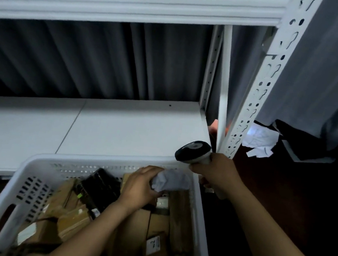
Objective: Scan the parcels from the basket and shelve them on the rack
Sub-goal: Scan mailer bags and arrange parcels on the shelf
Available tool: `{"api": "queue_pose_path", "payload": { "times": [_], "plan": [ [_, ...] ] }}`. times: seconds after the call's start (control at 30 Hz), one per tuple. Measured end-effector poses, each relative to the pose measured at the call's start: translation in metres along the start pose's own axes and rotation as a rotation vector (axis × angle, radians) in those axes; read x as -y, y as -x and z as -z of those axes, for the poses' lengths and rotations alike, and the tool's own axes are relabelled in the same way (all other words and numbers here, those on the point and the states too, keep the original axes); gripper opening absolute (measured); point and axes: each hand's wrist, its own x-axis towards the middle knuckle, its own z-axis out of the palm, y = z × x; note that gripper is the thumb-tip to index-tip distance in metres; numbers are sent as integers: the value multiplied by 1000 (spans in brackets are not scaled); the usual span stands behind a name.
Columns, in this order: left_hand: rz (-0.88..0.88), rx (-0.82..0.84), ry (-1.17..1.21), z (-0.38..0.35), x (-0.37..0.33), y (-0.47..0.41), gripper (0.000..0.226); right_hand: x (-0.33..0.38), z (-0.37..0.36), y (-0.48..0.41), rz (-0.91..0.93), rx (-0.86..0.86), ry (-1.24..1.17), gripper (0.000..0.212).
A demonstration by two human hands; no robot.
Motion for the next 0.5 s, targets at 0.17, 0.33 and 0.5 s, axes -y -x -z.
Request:
{"api": "queue_pose_path", "payload": {
  "times": [0.17, 0.33, 0.5],
  "plan": [
    [170, -124, 365, 44, -25, 26, 63, 1, -21, 1, -76, 10, -384, 28],
    [138, -80, 411, 73, -38, 46, 71, 5, -48, 10, -156, 72, -661, 24],
    [262, -129, 460, 93, -46, 57, 43, 9, -68, 28, -53, 104, -665, 24]
  ]
}}
